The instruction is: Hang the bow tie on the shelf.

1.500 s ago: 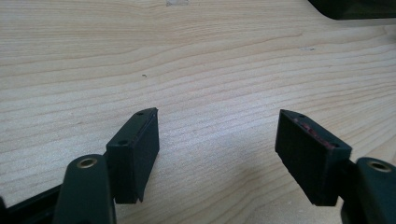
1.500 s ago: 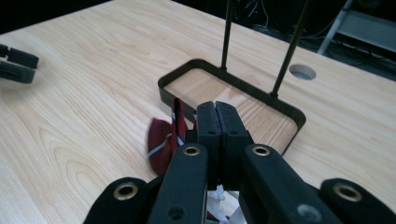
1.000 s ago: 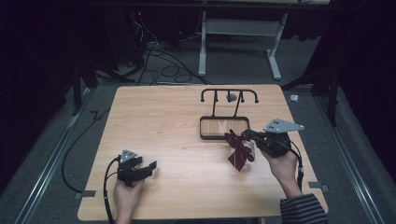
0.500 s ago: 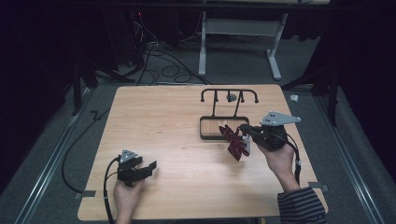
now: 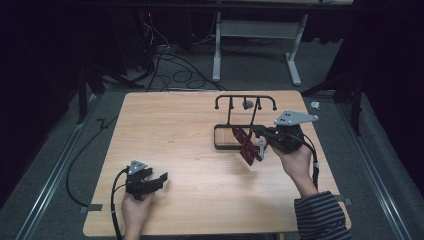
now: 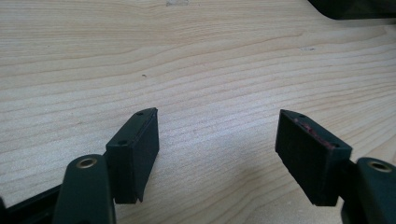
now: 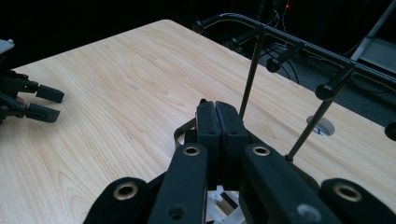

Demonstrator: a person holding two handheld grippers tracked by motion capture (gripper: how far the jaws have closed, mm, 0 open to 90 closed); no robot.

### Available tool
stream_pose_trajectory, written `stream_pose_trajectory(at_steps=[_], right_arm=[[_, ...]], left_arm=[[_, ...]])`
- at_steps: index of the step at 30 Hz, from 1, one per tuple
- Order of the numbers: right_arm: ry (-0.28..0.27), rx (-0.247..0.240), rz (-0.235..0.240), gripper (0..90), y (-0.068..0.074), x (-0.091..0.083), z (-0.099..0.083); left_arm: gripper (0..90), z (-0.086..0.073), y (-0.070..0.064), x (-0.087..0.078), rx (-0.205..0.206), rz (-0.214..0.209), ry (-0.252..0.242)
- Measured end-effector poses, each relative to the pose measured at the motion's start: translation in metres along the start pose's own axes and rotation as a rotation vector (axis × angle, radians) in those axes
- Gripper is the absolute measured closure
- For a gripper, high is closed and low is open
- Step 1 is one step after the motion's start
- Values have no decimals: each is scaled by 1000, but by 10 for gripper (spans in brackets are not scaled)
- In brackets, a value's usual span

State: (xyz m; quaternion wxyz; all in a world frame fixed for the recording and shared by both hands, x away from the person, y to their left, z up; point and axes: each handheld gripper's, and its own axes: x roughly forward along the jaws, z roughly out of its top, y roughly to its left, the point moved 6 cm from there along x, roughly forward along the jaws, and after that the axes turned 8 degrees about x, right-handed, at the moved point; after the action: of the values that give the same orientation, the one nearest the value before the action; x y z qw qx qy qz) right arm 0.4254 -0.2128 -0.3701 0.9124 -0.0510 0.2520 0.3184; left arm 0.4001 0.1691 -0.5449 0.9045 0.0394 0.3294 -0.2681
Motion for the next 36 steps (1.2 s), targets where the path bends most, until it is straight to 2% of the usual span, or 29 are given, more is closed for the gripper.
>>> stream_pose_trajectory(at_steps=[14,21,36], right_arm=[[-5,-7,3,900,-2,7,18],[0,-4,-3,900,-7,10,29],[2,-3,7,900,-9,16,36]], left_arm=[[309,0,0,0,2,0,0],[308,0,0,0,1,-1,0],[308,0,0,0,2,1,0]])
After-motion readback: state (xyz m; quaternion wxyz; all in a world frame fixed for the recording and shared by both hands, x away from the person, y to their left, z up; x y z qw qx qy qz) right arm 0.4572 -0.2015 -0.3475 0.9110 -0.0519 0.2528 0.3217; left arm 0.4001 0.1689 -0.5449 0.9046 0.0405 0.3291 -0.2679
